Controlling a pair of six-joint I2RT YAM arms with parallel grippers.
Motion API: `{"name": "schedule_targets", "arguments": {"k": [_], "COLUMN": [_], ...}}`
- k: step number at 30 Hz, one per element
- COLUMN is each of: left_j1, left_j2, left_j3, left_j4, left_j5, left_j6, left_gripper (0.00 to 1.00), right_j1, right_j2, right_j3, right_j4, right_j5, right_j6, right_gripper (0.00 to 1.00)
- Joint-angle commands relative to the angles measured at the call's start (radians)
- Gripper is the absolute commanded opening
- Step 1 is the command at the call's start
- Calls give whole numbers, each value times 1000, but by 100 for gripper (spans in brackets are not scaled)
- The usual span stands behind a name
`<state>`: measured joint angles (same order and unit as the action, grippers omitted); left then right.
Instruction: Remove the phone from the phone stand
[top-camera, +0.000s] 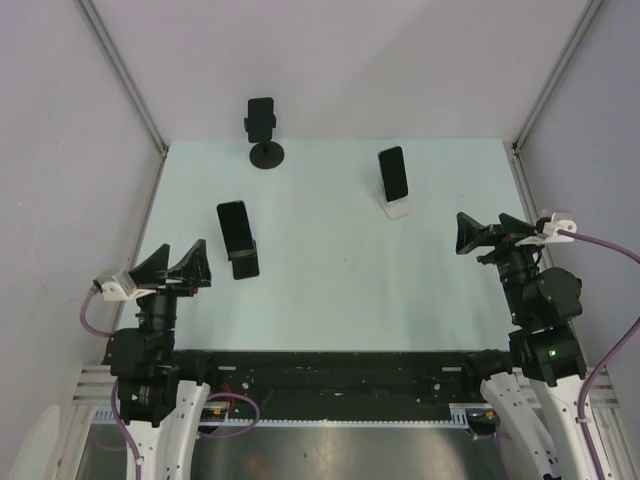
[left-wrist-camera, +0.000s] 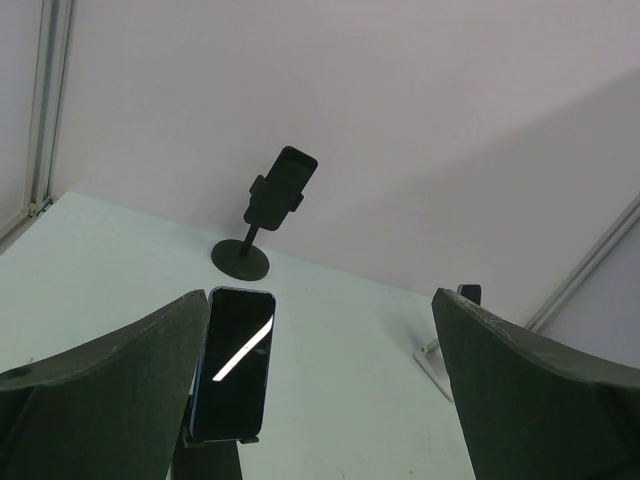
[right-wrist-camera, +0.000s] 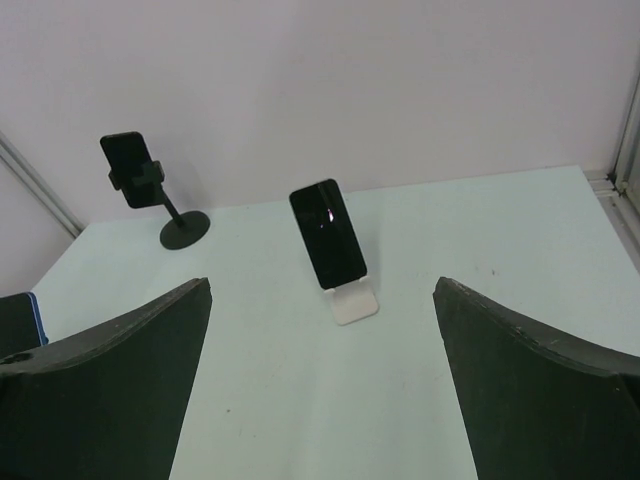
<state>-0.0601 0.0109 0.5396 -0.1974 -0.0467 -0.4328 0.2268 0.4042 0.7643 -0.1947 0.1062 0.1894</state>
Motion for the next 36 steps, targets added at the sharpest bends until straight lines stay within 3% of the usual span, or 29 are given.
{"name": "schedule_targets", "arguments": {"k": [1,6,11,18,26,36], "left_j1": [8,8,8,8,8,-17], "left_j2": [-19,58,184,369,696,1038], "left_j3": [14,22,16,16,198,408], "left_j4": [-13,-63,-125,-178,-185,-186], "left_j5": [-12,2,19,-71,-122,-88], "left_j6": [35,43,-6,-44,66,118], "left_gripper": [100,100,100,100,100,100], "right_j1": [-1,-1,0,17,82,117], "right_j2": [28,91,192,262,251,228], "right_j3": [-26,-60,-65,-69,-115,-129], "right_j4": [83,132,143,130,152,156], "right_j5": [-8,-51,-197,-249,-246,-232], "right_j6": [59,125,171,163,147,107], "right_gripper": [100,100,100,100,100,100]}}
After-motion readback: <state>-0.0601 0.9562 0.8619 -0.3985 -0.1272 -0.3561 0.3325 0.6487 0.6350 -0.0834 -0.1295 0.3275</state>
